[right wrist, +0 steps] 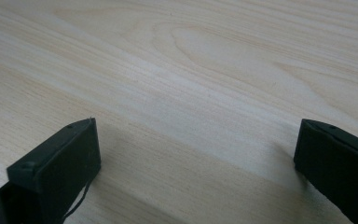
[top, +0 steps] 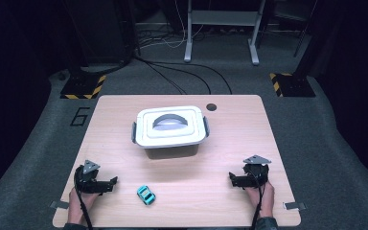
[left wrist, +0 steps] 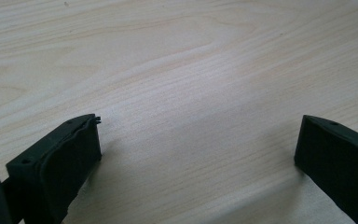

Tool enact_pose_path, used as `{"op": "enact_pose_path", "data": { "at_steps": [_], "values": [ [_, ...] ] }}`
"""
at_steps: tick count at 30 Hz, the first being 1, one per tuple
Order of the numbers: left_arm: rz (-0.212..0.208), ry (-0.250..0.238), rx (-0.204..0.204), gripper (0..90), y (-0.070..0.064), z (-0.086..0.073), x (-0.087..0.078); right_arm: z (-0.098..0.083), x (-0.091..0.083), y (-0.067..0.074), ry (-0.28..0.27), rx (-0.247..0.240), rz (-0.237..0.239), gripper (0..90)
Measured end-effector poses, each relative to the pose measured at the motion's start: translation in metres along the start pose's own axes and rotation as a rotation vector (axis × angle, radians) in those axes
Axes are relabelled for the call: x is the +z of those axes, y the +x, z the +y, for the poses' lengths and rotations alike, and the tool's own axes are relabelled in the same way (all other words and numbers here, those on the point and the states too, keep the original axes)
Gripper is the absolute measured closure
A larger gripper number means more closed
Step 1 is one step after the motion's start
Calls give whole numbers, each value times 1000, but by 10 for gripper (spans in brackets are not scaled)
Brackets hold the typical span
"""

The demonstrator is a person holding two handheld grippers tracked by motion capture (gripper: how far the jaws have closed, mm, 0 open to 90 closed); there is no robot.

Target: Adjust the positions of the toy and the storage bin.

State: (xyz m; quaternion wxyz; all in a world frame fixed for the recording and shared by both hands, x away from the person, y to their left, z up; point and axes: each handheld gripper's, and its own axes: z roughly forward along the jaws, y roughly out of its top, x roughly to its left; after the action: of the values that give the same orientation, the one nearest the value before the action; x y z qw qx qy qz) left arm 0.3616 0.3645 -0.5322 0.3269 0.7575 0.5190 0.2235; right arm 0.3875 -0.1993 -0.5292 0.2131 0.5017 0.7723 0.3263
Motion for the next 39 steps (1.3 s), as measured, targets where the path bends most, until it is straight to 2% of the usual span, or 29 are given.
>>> {"op": "enact_pose_path", "data": {
  "at_steps": [20,23,24,29,39],
  "values": [
    [-26,9,22,5,1,2,1,0,0,0,1,2,2,0],
    [-25,22,21,7,1,3,1,0,0,0,1,2,1,0],
    [-35,37,30,5,1,4,0,0,0,0,0,2,2,0],
    [-62,28,44,0,-1,5,1,0,0,0,0,2,2,0],
    [-94,3,17,5,0,6,2,0,0,0,0,3,2,0]
  ]
}}
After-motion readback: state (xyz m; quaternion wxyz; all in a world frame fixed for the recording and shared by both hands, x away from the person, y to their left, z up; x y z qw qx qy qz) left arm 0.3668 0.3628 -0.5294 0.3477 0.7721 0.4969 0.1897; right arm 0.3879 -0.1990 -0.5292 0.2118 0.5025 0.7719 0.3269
